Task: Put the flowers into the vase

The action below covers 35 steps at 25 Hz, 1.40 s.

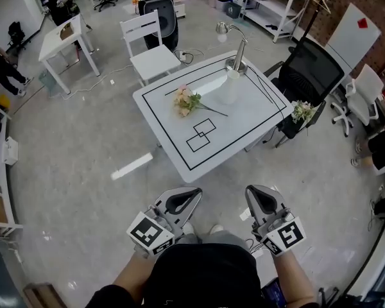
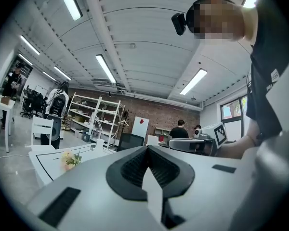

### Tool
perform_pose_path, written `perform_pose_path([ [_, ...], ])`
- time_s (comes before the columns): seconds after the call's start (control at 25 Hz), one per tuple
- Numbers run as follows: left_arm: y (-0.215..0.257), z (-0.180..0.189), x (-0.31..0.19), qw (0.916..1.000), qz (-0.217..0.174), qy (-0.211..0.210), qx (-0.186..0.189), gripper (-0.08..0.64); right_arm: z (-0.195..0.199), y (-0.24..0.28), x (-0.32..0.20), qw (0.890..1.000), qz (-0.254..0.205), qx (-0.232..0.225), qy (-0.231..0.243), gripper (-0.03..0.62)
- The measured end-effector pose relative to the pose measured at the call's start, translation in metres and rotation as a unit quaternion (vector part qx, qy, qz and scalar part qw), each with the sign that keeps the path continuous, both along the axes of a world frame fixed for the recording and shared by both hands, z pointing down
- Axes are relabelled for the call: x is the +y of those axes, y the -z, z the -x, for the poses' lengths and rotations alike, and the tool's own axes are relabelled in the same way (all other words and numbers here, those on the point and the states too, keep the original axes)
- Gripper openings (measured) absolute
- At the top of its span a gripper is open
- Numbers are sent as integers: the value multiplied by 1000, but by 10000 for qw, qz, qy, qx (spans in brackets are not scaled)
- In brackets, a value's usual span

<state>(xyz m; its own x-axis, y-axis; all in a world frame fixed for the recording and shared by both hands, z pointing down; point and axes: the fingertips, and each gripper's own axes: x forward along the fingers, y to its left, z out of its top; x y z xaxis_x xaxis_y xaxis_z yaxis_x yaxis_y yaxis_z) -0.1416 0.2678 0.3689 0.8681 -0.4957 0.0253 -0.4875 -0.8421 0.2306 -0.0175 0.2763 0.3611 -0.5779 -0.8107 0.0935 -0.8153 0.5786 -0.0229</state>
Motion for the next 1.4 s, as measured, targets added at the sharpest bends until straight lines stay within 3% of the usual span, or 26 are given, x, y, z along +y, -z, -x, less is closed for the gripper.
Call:
perform_pose_path([
  [0.2, -9, 19, -12, 9999, 68, 97, -4, 5, 10, -6, -9, 9999, 59, -48, -127, 11],
  [0.52, -21, 16, -31, 9998, 169, 117, -5, 5, 2, -19, -29, 9997, 137, -1, -218, 11],
  [1.4, -55, -59, -171, 9966, 664, 490, 58, 5, -84, -57, -168, 9980, 554, -234, -175, 11],
])
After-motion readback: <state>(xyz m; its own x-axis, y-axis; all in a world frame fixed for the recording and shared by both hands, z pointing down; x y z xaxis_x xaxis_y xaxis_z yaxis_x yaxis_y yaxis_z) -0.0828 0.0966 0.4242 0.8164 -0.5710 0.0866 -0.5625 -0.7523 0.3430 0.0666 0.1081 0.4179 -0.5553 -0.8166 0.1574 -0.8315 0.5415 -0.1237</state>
